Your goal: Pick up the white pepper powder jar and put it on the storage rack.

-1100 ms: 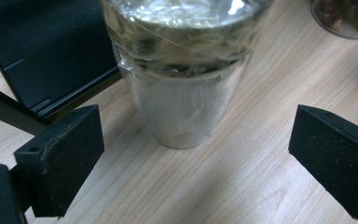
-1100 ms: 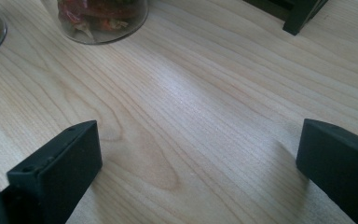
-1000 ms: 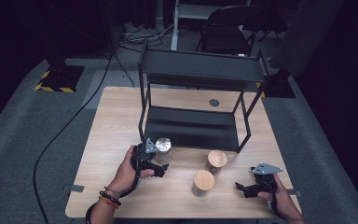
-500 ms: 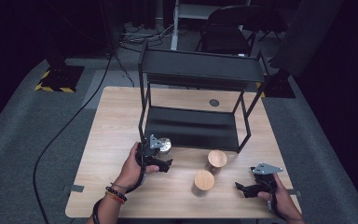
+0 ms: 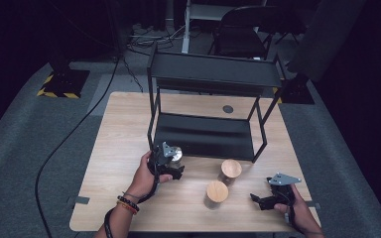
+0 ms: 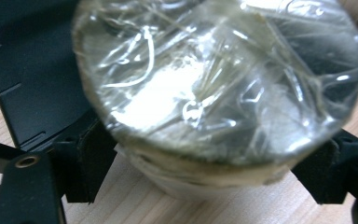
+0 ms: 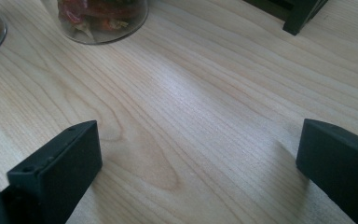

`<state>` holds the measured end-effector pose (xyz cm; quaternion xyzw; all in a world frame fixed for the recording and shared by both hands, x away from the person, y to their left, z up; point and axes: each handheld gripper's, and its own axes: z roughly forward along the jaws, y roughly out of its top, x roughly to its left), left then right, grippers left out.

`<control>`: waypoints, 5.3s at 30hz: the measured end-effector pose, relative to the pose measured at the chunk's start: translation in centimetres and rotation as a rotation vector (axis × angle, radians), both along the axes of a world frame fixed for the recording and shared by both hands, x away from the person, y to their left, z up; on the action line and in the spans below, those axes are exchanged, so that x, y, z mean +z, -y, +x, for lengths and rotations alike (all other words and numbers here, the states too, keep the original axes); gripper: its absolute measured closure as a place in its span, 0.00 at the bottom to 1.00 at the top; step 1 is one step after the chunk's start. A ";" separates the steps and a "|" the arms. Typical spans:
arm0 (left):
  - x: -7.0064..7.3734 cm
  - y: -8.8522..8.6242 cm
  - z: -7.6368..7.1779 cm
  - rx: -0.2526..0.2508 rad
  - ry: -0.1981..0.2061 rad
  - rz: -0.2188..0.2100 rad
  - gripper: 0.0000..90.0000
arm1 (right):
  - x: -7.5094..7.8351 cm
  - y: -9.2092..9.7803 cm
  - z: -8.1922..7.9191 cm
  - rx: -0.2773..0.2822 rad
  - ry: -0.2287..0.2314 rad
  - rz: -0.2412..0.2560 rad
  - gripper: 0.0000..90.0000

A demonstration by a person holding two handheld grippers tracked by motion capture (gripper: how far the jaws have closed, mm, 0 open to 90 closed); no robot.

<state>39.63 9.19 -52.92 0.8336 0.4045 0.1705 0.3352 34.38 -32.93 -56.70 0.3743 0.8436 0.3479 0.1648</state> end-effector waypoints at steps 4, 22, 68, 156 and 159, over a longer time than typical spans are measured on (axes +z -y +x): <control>-0.3 0.1 0.1 -0.007 -0.008 -0.003 0.24 | 0.0 0.0 0.0 0.000 0.000 0.000 0.00; -1.0 0.3 0.4 0.005 0.014 -0.017 0.33 | 0.0 0.0 0.0 0.000 0.000 0.000 0.00; 2.2 1.3 1.7 0.030 0.047 -0.004 0.33 | 0.0 0.0 0.0 0.002 0.000 0.000 0.00; 3.0 5.7 10.1 0.102 -0.013 0.018 0.33 | 0.0 0.0 0.0 0.001 -0.002 -0.002 0.00; 2.8 5.7 10.2 0.108 -0.017 0.022 0.33 | 0.0 0.0 0.0 0.001 -0.002 -0.002 0.00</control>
